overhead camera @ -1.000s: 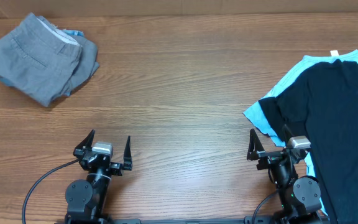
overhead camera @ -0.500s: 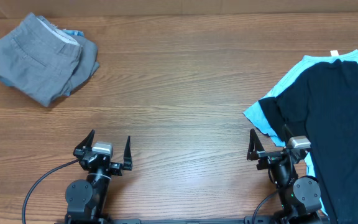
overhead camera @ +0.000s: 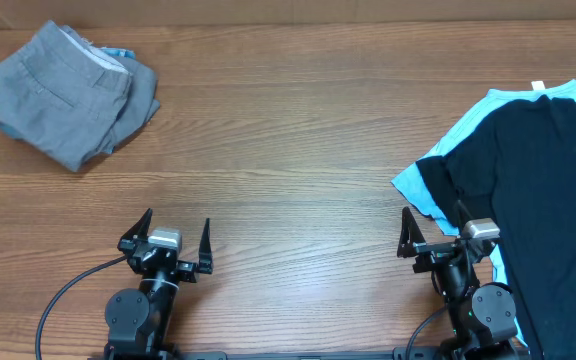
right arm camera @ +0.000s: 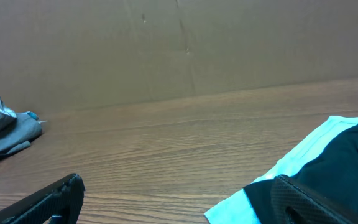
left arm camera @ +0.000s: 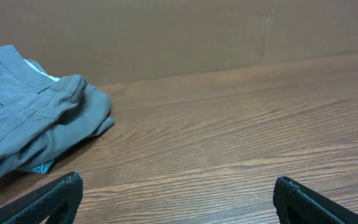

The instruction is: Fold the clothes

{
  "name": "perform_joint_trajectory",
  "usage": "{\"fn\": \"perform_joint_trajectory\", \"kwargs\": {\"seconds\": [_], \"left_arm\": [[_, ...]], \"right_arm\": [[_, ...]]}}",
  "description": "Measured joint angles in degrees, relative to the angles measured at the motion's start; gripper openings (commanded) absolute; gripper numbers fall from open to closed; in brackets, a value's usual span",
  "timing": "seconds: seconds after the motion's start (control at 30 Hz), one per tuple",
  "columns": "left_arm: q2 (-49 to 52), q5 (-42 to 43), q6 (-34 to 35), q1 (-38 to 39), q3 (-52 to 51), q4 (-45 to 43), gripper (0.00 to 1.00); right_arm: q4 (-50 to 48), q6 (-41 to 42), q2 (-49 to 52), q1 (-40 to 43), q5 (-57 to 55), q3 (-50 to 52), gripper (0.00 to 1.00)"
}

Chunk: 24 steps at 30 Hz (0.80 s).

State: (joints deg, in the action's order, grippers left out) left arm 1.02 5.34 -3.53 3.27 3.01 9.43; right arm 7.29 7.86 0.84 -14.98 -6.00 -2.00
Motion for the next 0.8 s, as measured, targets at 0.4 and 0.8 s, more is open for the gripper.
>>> {"fn": "perform_joint_trajectory", "kwargs": {"seconds": [0.4, 0.8], "left_arm": [[0.0, 0.7, 0.0, 0.0, 0.0, 0.0, 1.0], [0.0, 11.4, 0.3, 0.0, 0.0, -9.9, 1.0]], "right_arm": [[0.0, 0.0, 0.0, 0.0, 0.0, 0.0, 1.0], [0.5, 0.0, 0.0, 0.0, 2.4, -1.4, 1.0]]}}
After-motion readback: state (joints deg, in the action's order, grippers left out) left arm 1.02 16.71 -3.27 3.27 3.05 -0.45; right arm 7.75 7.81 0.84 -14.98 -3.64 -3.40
